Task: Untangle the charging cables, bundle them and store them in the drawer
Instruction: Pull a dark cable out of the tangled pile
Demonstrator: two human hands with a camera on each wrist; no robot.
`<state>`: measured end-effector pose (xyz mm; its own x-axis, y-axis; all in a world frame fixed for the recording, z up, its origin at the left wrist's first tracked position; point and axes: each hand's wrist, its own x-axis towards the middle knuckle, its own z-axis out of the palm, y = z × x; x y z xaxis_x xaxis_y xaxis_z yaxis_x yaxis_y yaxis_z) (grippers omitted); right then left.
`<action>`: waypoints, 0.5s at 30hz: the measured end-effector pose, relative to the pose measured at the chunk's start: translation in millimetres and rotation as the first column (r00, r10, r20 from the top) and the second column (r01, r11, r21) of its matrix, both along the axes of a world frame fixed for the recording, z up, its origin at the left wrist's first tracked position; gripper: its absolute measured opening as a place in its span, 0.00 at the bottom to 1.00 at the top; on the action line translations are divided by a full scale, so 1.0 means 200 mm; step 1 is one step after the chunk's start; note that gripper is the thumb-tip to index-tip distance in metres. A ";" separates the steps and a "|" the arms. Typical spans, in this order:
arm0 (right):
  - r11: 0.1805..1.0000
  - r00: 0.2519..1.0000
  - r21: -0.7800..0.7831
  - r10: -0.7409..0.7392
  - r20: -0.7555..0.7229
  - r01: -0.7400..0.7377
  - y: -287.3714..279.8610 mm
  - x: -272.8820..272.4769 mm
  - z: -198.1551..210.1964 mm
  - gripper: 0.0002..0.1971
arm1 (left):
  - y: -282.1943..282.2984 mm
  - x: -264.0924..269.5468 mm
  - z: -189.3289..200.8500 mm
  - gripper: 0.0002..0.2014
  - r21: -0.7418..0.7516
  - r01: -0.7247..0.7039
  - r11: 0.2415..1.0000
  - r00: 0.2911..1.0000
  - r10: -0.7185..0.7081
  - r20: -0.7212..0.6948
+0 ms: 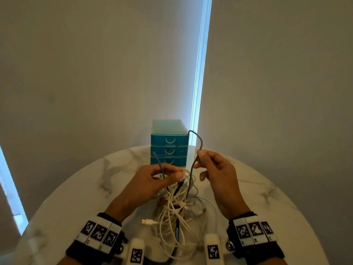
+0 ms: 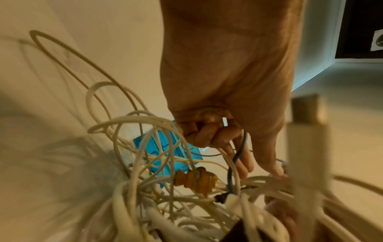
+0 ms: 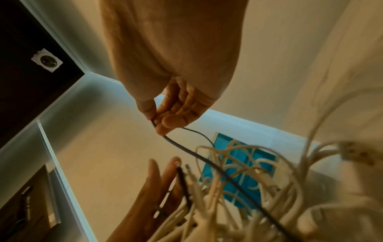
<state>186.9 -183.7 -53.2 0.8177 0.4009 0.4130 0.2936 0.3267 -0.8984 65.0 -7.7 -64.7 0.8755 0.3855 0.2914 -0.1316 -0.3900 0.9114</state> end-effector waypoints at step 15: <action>0.843 0.945 -0.535 0.225 0.238 -0.066 0.02 0.01 -0.10 0.07 | 0.01 0.04 -0.01 0.08 -0.293 -0.109 0.950 0.968 0.169 0.187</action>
